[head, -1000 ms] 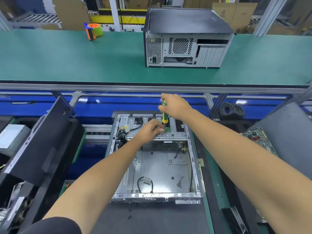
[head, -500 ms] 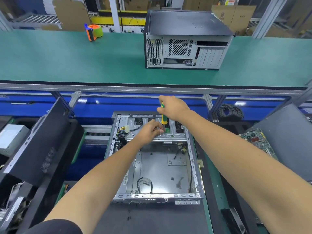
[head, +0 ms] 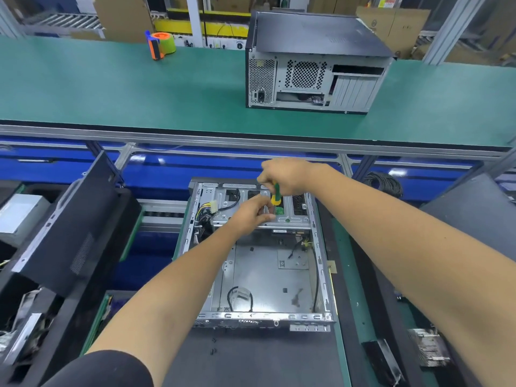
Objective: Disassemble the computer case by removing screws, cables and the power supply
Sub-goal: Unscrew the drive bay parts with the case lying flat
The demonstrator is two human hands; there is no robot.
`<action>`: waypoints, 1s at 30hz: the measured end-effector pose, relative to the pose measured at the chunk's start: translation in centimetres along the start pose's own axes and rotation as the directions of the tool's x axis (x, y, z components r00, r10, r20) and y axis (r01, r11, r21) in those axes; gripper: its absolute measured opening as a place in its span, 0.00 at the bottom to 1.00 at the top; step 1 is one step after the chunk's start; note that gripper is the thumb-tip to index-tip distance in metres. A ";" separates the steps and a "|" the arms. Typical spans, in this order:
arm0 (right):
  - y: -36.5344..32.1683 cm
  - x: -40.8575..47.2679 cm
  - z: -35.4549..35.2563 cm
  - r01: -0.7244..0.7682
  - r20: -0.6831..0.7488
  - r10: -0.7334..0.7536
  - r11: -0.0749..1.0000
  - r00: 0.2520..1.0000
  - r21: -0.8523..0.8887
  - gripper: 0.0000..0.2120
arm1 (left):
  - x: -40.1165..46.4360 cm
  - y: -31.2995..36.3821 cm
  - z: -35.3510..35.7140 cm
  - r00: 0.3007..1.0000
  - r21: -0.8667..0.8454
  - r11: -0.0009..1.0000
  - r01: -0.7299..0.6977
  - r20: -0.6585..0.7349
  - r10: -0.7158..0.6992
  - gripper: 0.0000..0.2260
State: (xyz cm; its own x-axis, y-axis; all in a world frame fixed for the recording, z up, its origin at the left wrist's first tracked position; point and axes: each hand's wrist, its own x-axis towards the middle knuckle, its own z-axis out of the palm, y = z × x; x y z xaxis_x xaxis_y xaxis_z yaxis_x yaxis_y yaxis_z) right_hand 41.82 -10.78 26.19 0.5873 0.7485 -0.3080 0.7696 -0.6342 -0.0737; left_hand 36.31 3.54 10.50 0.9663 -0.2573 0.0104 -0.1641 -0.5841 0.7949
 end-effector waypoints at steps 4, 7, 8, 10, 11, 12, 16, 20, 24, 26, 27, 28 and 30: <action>-0.7 0.7 0.0 -0.043 0.062 0.032 0.981 0.998 0.190 0.16 | 0.0 -0.1 0.1 1.000 0.025 1.000 -0.007 -0.001 0.007 0.09; -0.7 0.7 0.2 -0.122 -0.003 0.131 0.928 0.991 0.353 0.06 | 0.1 -0.2 0.2 1.000 0.037 0.999 -0.022 -0.009 0.022 0.09; -0.7 0.8 0.5 -0.162 -0.026 0.182 0.924 0.983 0.347 0.08 | 0.1 -0.1 0.3 0.999 0.056 0.998 -0.032 0.001 0.032 0.08; -0.9 0.6 0.5 -0.244 -0.046 0.258 0.948 0.965 0.207 0.11 | 0.1 -0.1 0.2 0.999 0.079 0.996 -0.038 0.024 0.037 0.08; -1.0 0.5 0.3 -0.269 -0.042 0.276 0.955 0.960 0.128 0.12 | 0.1 -0.1 0.1 0.999 0.080 0.996 -0.034 0.028 0.031 0.08; -1.1 0.5 0.0 -0.287 -0.017 0.289 0.954 0.957 0.085 0.12 | 0.1 0.0 0.0 0.999 0.087 0.996 -0.029 0.031 0.026 0.08; -0.8 0.6 -0.8 -0.287 0.163 0.263 0.947 0.951 0.144 0.10 | 0.3 -0.1 0.2 0.998 0.121 0.993 0.004 0.069 -0.012 0.09; -0.9 0.8 -1.4 -0.285 0.223 0.241 0.939 0.945 0.191 0.08 | 0.6 0.4 -0.2 0.991 0.119 0.991 0.060 0.108 -0.073 0.10; -0.8 0.5 -1.3 -0.166 0.167 0.138 0.971 0.976 0.172 0.12 | 0.9 0.2 -0.9 0.992 0.172 0.984 0.055 0.106 -0.074 0.12; -0.4 0.1 -0.8 -0.145 0.134 0.119 0.967 0.984 0.209 0.11 | 0.6 -0.3 -0.9 0.995 0.154 0.986 0.059 0.065 -0.069 0.13; -0.2 0.1 -0.5 -0.149 0.122 0.124 0.964 0.985 0.221 0.11 | 0.5 -0.4 -0.8 0.997 0.145 0.988 0.055 0.052 -0.063 0.13; 0.0 0.0 -0.4 -0.149 0.102 0.128 0.960 0.987 0.238 0.11 | 0.5 -0.5 -0.7 0.998 0.145 0.988 0.048 0.044 -0.055 0.12; 0.3 0.0 0.0 -0.130 0.039 0.124 0.953 0.992 0.272 0.04 | 0.5 -0.6 -0.7 0.998 0.149 0.988 0.034 0.043 -0.041 0.12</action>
State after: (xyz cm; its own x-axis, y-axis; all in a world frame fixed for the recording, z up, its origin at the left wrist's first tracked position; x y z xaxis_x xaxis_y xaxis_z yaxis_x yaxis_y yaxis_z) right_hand 42.04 -10.99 26.19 0.6680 0.6560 -0.3512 0.5893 -0.7546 -0.2887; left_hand 37.07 4.31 10.46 0.9628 -0.2658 -0.0484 -0.1585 -0.7008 0.6956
